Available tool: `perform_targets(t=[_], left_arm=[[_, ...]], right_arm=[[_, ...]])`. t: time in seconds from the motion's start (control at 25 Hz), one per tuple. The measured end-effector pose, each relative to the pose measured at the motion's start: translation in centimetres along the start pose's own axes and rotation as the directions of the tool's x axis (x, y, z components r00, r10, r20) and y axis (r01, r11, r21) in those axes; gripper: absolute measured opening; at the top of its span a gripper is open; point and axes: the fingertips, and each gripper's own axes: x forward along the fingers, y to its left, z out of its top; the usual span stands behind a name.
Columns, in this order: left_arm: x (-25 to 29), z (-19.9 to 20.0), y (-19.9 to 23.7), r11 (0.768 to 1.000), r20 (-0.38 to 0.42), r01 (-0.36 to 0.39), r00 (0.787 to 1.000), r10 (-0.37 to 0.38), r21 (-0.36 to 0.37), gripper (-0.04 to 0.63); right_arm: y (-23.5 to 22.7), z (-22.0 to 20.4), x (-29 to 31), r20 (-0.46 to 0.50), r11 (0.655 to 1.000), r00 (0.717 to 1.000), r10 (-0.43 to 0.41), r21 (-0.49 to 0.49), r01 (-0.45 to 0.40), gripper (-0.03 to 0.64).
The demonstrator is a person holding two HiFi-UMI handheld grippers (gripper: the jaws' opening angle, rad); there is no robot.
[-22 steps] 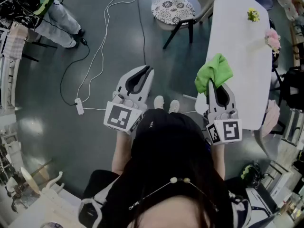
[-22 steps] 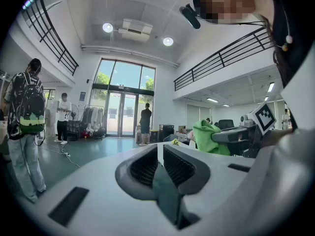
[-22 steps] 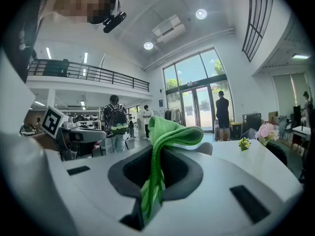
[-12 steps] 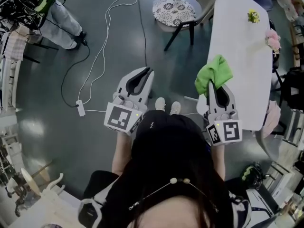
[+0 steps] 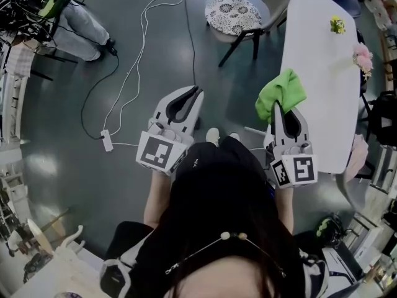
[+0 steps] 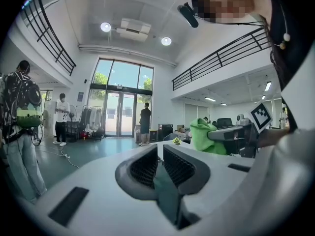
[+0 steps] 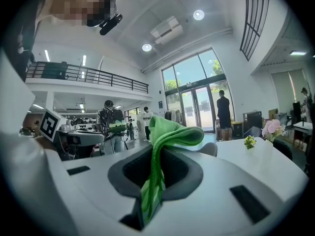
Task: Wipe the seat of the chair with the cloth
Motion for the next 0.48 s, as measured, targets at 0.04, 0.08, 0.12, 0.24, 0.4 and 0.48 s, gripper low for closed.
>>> perform_targets(t=[0.04,0.08,0.12,0.24,0.4,0.48], left_arm=[[-0.1,-0.2,0.5,1.000,0.001,-0.001,1.000,0.001,0.001,0.038],[-0.1,-0.3,1.0,1.000,-0.002,-0.002,1.000,0.002,0.004,0.038],[-0.1,-0.5,1.5,1.000,-0.006,-0.003,1.000,0.003,0.007,0.038],[0.7,-0.7,2.9,1.000,-0.015,0.003,1.000,-0.003,0.011,0.038],[2.7,-0.7,4.4,1.000,-0.025,0.010,1.000,-0.010,-0.001,0.038],[4.3,-0.6,5.3,1.000,-0.038,0.009,0.999,-0.009,-0.006,0.038]], right_arm=[[0.3,0.0,0.5,-0.003,1.000,1.000,0.005,-0.005,-0.005,0.041],[0.6,-0.1,1.0,-0.007,1.000,1.000,0.012,-0.010,-0.012,0.041],[0.9,-0.1,1.5,-0.012,1.000,1.000,0.018,-0.016,-0.018,0.041],[0.9,-0.1,3.0,-0.024,0.999,0.999,0.021,-0.032,-0.022,0.041],[-0.4,0.2,4.9,-0.033,1.000,0.999,-0.003,-0.030,0.002,0.041],[-1.5,0.3,6.2,-0.038,1.000,0.999,-0.014,-0.027,0.013,0.041]])
